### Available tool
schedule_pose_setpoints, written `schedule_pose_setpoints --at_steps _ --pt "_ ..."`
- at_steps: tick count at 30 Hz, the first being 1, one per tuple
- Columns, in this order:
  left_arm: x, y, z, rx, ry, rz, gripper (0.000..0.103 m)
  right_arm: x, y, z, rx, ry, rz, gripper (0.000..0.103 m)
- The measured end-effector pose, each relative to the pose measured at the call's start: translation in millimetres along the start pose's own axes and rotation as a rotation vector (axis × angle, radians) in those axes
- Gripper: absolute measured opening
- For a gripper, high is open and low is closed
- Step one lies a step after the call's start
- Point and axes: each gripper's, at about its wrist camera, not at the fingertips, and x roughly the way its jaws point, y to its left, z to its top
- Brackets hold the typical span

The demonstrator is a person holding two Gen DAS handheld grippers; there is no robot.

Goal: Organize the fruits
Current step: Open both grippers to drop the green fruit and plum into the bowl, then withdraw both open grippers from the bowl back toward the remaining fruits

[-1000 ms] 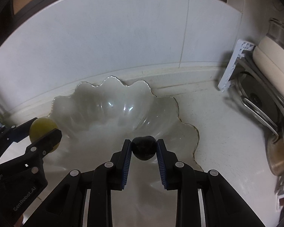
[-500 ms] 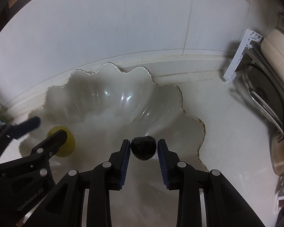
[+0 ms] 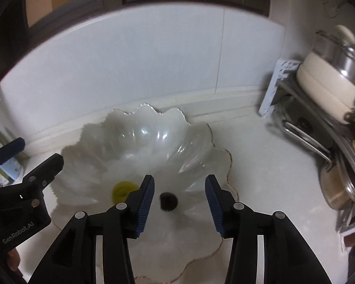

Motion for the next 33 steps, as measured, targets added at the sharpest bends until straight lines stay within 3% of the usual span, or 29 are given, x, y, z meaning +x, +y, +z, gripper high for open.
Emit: schedule_pose_setpoints --at_steps 9,19,33 --pt "-69.3 16.2 -16.2 0.004 -0.14 0.021 0.098 -65.5 7.0 -23.3 0.036 -0.129 -0.016 0.046" --pt "-133.0 26.7 -46.2 0.047 -0.275 -0.019 0.101 -134.2 19.5 -60.4 0.047 -0.238 -0.068 0.046" --pt "-185.7 39.9 -89.2 0.039 -0.322 -0.107 0.101 -202.9 31.5 -117.2 0.056 -0.34 -0.144 0.046"
